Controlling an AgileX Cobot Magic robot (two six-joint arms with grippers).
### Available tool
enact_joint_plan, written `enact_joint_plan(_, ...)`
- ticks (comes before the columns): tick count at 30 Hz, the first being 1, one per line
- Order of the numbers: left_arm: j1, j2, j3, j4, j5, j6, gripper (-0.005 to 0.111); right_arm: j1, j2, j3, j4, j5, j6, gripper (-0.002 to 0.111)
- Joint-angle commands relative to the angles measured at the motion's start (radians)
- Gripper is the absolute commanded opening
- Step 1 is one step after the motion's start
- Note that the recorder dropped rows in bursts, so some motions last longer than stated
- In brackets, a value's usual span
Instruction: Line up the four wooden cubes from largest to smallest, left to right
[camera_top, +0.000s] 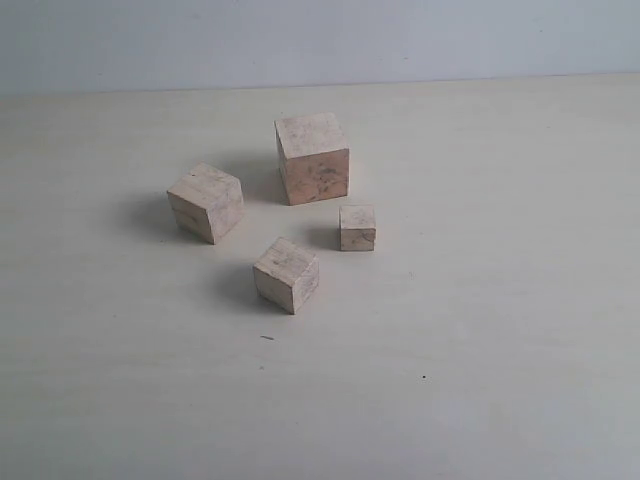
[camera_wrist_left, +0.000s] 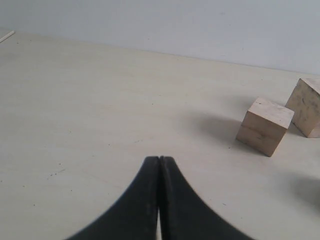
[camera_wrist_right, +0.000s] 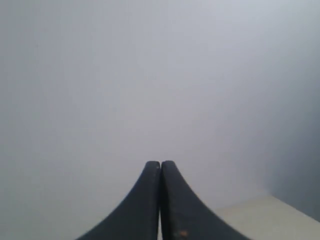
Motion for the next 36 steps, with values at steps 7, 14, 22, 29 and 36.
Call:
enact_joint_plan(7, -0.007, -0.006, 0.002, 0.001, -0.007, 0.001, 0.000, -0.007, 0.131, -0.311, 0.010, 0.099, 0.093, 0.000)
enact_joint_plan(14, -0.007, -0.006, 0.002, 0.001, -0.007, 0.001, 0.000, 0.070, 0.461, -0.674, 0.013, 0.367, 0.001, 0.000)
enact_joint_plan(22, -0.007, -0.006, 0.002, 0.001, -0.005, 0.001, 0.000, 0.273, 0.881, -1.013, 0.065, 0.708, -0.153, 0.000)
enact_joint_plan(29, -0.007, -0.006, 0.002, 0.001, -0.005, 0.001, 0.000, 0.326, 1.208, -1.225, 0.130, 0.931, -0.153, 0.000)
enact_joint_plan(36, -0.007, -0.006, 0.002, 0.001, -0.005, 0.001, 0.000, 0.326, 1.334, -1.235, 0.419, 0.841, -0.156, 0.000)
